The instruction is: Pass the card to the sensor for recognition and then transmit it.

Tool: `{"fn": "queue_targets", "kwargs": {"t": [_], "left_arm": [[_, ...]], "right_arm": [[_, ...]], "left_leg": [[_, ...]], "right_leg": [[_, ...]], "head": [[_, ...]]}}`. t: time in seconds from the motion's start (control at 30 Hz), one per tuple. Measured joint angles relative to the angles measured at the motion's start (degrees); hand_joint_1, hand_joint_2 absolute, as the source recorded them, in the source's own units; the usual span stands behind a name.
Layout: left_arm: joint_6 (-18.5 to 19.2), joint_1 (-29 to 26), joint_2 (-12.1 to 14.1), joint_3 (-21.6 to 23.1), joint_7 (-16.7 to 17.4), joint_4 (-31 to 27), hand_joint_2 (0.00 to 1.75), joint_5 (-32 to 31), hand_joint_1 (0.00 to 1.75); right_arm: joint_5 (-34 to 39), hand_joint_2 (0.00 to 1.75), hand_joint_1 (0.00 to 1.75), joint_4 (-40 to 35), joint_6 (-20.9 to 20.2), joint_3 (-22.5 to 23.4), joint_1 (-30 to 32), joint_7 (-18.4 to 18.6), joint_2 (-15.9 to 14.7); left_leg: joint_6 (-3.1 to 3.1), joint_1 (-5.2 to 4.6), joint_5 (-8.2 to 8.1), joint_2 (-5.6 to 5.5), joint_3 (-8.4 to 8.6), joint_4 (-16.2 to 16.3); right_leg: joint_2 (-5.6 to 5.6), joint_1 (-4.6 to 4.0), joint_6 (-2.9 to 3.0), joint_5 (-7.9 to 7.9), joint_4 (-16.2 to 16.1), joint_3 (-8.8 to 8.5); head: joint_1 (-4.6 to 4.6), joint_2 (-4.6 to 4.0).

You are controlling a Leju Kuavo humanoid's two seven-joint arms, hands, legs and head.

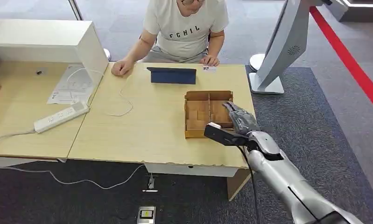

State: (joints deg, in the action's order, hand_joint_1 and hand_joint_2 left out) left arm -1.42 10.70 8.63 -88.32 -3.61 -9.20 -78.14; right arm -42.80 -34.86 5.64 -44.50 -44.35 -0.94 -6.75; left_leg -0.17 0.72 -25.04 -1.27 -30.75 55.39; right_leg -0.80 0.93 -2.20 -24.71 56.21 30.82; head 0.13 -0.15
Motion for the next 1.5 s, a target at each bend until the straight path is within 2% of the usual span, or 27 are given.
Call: {"fn": "queue_targets", "kwargs": {"t": [0.63, 1.43, 1.47, 1.5], "left_arm": [[-1.0, 0.0, -0.3, -0.1, 0.3, 0.0, 0.00, 0.6, 0.00], [-0.6, 0.0, -0.3, -0.2, -0.3, 0.0, 0.00, 0.3, 0.00], [-0.6, 0.0, -0.3, -0.2, -0.3, 0.0, 0.00, 0.3, 0.00], [-0.6, 0.0, -0.3, -0.2, -0.2, 0.0, 0.00, 0.2, 0.00]], "right_arm": [[-0.2, 1.75, 0.00, 2.5, 0.8, -0.5, 0.1, -2.4, 0.0], [0.4, 1.75, 0.00, 5.2, 2.5, -1.0, 1.4, -2.3, 0.3], [0.4, 1.75, 1.54, 5.2, 2.5, -1.0, 1.4, -2.3, 0.3], [0.4, 1.75, 1.61, 5.2, 2.5, -1.0, 1.4, -2.3, 0.3]], "left_leg": [[0.00, 0.00, 0.00, 0.01, 0.00, 0.0], [0.00, 0.00, 0.00, 0.01, 0.00, 0.0], [0.00, 0.00, 0.00, 0.01, 0.00, 0.0], [0.00, 0.00, 0.00, 0.01, -0.01, 0.0]], "right_leg": [[0.00, 0.00, 0.00, 0.00, 0.0, 0.01], [0.00, 0.00, 0.00, 0.00, 0.0, 0.01], [0.00, 0.00, 0.00, 0.00, 0.0, 0.01], [0.00, 0.00, 0.00, 0.00, 0.0, 0.01]], "head": [[0.00, 0.00], [0.00, 0.00], [-0.02, 0.00], [-0.02, 0.00]]}}
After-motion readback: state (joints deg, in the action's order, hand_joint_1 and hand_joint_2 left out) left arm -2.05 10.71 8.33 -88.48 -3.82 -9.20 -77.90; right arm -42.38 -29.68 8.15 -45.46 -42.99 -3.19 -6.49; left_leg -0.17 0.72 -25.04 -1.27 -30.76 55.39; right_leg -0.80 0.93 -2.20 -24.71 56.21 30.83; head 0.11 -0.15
